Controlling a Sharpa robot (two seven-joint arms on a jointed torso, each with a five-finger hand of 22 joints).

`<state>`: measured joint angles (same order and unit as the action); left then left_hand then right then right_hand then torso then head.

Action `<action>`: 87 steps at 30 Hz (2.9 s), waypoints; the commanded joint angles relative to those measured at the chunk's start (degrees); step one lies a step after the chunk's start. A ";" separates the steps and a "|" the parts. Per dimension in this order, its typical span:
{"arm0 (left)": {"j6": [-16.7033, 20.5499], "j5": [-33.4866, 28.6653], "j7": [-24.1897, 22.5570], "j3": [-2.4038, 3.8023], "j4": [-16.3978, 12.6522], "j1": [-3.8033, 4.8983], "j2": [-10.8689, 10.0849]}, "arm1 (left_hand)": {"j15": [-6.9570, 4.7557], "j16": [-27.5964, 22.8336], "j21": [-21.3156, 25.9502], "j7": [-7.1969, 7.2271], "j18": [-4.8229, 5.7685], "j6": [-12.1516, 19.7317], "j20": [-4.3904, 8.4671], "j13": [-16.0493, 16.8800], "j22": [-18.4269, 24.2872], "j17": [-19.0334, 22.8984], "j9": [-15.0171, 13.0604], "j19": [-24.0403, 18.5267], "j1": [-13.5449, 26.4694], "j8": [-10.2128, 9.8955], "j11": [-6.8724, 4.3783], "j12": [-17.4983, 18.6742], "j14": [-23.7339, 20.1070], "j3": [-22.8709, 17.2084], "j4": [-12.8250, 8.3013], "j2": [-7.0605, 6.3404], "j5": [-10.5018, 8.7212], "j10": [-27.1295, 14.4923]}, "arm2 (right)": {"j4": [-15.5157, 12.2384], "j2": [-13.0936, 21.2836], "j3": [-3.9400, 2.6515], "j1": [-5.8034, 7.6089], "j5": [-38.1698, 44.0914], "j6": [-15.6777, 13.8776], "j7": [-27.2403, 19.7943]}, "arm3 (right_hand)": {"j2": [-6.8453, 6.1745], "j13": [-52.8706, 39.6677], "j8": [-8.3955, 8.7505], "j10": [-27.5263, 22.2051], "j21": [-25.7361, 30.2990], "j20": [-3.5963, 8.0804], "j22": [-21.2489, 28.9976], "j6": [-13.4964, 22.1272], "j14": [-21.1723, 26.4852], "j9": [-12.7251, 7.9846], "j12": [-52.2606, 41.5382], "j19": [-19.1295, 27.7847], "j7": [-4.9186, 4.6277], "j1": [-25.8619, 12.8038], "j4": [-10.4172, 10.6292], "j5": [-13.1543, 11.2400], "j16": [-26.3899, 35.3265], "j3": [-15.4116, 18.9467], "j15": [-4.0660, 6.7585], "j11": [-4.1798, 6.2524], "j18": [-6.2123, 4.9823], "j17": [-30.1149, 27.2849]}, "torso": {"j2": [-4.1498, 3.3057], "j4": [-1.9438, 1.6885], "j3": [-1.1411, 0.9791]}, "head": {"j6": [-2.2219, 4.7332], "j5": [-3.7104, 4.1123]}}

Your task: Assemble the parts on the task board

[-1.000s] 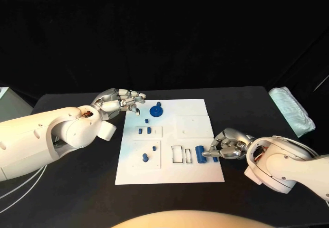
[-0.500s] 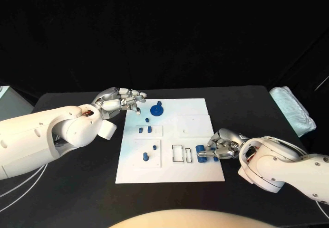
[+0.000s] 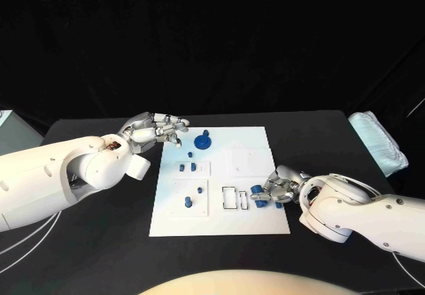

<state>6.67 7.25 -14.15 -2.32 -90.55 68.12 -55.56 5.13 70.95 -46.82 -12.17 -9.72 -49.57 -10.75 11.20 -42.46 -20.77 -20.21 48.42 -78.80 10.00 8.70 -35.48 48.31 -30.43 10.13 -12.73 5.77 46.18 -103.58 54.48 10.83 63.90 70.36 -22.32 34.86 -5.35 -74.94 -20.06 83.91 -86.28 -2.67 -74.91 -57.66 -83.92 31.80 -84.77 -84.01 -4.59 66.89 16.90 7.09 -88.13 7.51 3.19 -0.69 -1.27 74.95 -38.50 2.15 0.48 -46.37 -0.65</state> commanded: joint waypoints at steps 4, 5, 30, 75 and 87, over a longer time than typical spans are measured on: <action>-1.26 -0.17 -0.17 0.04 -0.25 0.02 -0.09 | 0.08 -0.29 0.32 0.11 -0.80 0.47 -0.08 -0.05 0.09 -0.09 0.10 0.50 0.26 0.32 0.05 -0.27 0.17 0.08 0.57 0.26 -0.32 -0.47 | 0.81 -0.97 0.54 -1.07 2.03 4.42 2.77 | 0.76 -10.03 0.10 2.63 -0.67 0.33 -14.22 0.03 -5.16 -4.46 -0.06 -5.44 -0.16 2.26 -0.48 -0.09 -0.26 0.34 0.34 0.34 0.68 10.65 | 0.06 0.02 0.03 | -0.05 -0.08; -1.26 -0.17 -0.16 0.04 -0.26 0.02 -0.10 | 0.08 -0.29 0.32 0.11 -0.80 0.47 -0.08 -0.05 0.09 -0.09 0.10 0.50 0.26 0.32 0.05 -0.27 0.17 0.08 0.57 0.26 -0.32 -0.47 | 0.78 -1.04 0.54 -1.12 2.15 4.42 2.79 | 0.76 -10.14 -0.04 2.69 -0.80 0.36 -14.26 -0.10 -5.19 -4.42 -0.11 -5.46 -0.09 3.28 -0.58 -0.07 -0.32 0.30 0.38 0.39 0.70 10.80 | 0.05 0.04 0.03 | -0.05 -0.09; -1.32 -0.14 0.00 0.04 -0.15 0.02 -0.05 | 0.08 -0.29 0.35 0.11 -0.80 0.49 -0.09 -0.05 0.12 -0.10 0.11 0.52 0.26 0.33 0.05 -0.28 0.17 0.12 0.61 0.27 -0.31 -0.48 | -6.13 0.74 0.16 2.56 -7.75 -6.32 -1.51 | 0.97 -10.85 -0.78 3.25 -3.59 0.75 -15.05 -2.09 -5.51 -4.79 -0.35 -5.97 0.57 7.28 -0.23 0.04 -0.89 -5.97 0.86 1.01 1.24 12.39 | 0.02 0.01 0.00 | 0.32 0.18; -1.84 -0.13 0.50 0.04 -0.23 0.04 -0.31 | 0.08 -0.34 0.54 0.08 -0.81 0.68 -0.08 -0.04 0.27 -0.19 0.20 0.65 0.09 0.36 0.06 -0.33 0.16 0.35 0.79 0.28 -0.29 -0.59 | 1.06 -8.58 0.21 1.47 -6.99 -3.28 -0.27 | -1.05 -11.35 -1.28 3.66 -3.72 1.09 -15.09 -3.31 -5.74 -4.97 -0.31 -5.99 1.09 -3.04 -0.13 -0.18 -1.29 -5.70 1.23 1.46 1.27 13.52 | -0.03 0.05 -0.05 | -0.10 -0.41; -1.86 -0.11 0.67 0.04 -0.25 0.04 -0.43 | 0.09 -0.35 0.59 0.07 -0.80 0.71 -0.09 -0.04 0.32 -0.21 0.21 0.68 0.09 0.38 0.07 -0.34 0.15 0.41 0.88 0.31 -0.29 -0.62 | 0.54 -8.38 0.21 1.28 -6.64 -3.44 -0.50 | -1.45 -11.31 -1.44 3.58 -3.72 1.04 -15.09 -3.04 -5.71 -4.85 -0.08 -5.99 1.03 -4.86 -0.06 -0.10 -1.23 -2.69 1.17 1.40 1.27 13.39 | -0.01 0.07 -0.06 | -0.23 -0.51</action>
<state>5.80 7.26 -13.31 -2.32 -90.64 68.13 -56.03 5.13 70.95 -46.60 -12.17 -9.72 -49.15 -10.95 11.21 -42.23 -20.89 -20.07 48.63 -78.80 9.99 8.91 -35.48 48.31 -30.04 10.84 -12.73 5.77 45.97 -102.85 46.07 11.03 65.26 62.82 -26.39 34.54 -6.79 -74.91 -21.51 84.11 -89.66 -1.85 -74.91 -60.78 -83.92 26.87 -85.06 -84.01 -3.30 62.43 16.90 7.22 -89.21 4.51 4.02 0.33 -0.38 74.91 -38.51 2.21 0.44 -46.58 -1.13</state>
